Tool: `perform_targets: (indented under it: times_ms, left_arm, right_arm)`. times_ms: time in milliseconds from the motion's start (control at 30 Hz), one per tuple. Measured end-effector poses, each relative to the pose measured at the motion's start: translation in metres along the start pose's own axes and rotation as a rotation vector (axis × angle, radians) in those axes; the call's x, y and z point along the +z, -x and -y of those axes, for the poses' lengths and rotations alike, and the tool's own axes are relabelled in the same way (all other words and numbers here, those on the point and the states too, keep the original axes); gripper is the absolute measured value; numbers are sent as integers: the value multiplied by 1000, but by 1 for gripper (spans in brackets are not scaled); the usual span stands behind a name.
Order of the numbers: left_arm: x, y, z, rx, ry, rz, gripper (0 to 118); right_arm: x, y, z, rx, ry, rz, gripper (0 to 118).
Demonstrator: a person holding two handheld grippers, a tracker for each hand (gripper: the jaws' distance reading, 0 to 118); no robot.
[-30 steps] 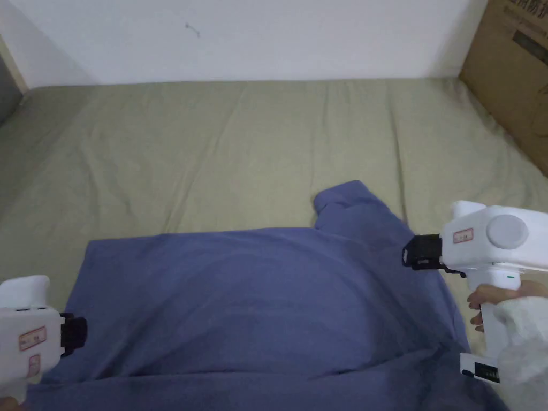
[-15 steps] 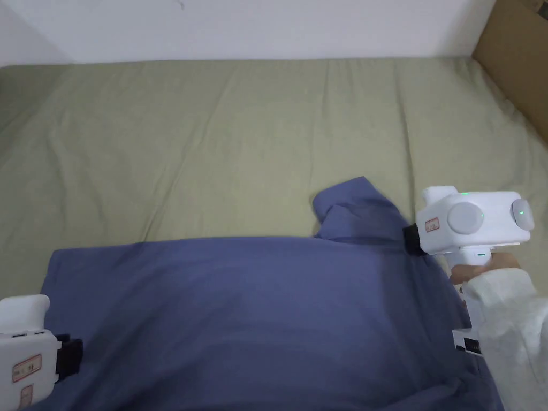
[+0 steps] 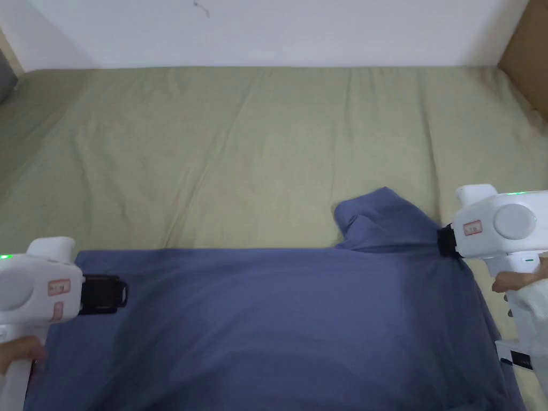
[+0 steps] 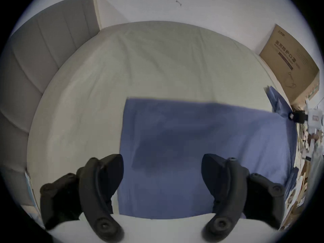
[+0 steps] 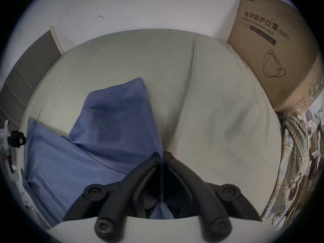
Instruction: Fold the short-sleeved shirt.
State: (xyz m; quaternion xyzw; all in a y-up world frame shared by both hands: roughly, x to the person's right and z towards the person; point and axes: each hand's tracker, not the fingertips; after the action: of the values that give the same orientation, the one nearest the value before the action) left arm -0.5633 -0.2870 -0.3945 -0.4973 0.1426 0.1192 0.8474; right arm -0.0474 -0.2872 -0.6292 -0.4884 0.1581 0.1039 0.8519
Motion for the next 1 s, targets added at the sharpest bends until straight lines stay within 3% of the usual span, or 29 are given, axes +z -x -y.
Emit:
perform_targets:
  times_ms: [300,333,400,533,800,1000]
  left_arm:
    - [-77,23,-56,110,55,-14,94]
    - [-71,21,-56,106,39,-23,78]
    - [-59,15,-56,42,-13,-74,34]
    - [-49,10,-59,26,-8,-29,2]
    - [32,17,-54,-15,-111,-36,2]
    - [127,22,-5,-48,-196,-24,2]
  right_arm:
    - [-8,-6,2,-48,24,-21,2]
    - [-8,-7,2,-57,25,-26,2]
    - [-6,-10,1,-77,21,-39,2]
    - [12,-7,1,-92,1,-56,2]
    - [99,-8,2,-82,-105,-98,2]
    - [177,-1,48,-48,-180,-117,2]
